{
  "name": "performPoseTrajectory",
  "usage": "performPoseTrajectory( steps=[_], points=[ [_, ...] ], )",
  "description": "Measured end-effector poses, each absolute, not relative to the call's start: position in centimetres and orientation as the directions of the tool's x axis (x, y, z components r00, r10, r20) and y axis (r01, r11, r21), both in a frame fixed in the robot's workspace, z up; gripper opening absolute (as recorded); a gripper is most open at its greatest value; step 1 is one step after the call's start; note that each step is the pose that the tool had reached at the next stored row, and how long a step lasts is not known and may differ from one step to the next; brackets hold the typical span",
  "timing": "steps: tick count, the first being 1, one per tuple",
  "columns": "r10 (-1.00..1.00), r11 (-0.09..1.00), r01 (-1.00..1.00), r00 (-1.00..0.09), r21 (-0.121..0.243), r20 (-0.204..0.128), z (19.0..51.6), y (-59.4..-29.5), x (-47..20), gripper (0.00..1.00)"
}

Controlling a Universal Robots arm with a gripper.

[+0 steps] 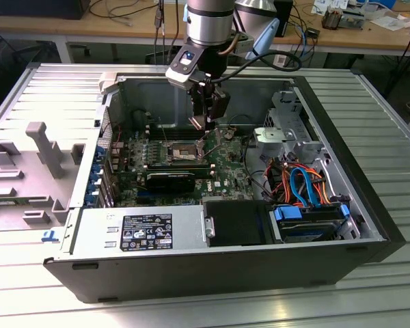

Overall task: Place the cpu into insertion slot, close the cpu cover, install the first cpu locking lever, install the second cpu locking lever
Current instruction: 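Place the cpu into insertion slot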

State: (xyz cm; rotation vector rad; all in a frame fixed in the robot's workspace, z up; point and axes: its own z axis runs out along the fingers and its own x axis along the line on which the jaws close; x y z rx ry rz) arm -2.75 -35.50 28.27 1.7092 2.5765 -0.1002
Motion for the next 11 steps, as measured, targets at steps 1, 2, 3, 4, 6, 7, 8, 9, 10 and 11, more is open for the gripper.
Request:
performPoseTrajectory(
  steps=[1,2,3,4,6,7,8,9,10,11],
  points=[
    [0.918,0.388,0.921,-0.389,-0.027,-0.076,28.27,-35.50,-2.75,0.54],
    [0.918,0.388,0.921,-0.389,-0.027,-0.076,28.27,-35.50,-2.75,0.54],
    [0.918,0.388,0.921,-0.389,-0.027,-0.076,28.27,-35.50,-2.75,0.54],
    [0.918,0.388,0.921,-0.389,-0.027,-0.076,28.27,-35.50,-2.75,0.54],
    [0.918,0.388,0.921,-0.388,-0.027,-0.076,28.27,-35.50,-2.75,0.54],
    [0.918,0.388,0.921,-0.388,-0.027,-0.075,28.27,-35.50,-2.75,0.54],
    [0.919,0.388,0.921,-0.389,-0.026,-0.072,28.28,-35.51,-2.75,0.54],
    [0.919,0.388,0.921,-0.389,-0.025,-0.070,28.27,-35.50,-2.75,0.54],
    [0.919,0.388,0.921,-0.388,-0.024,-0.069,28.26,-35.50,-2.75,0.54],
    [0.919,0.388,0.921,-0.388,-0.024,-0.068,28.26,-35.50,-2.75,0.54]
  ],
)
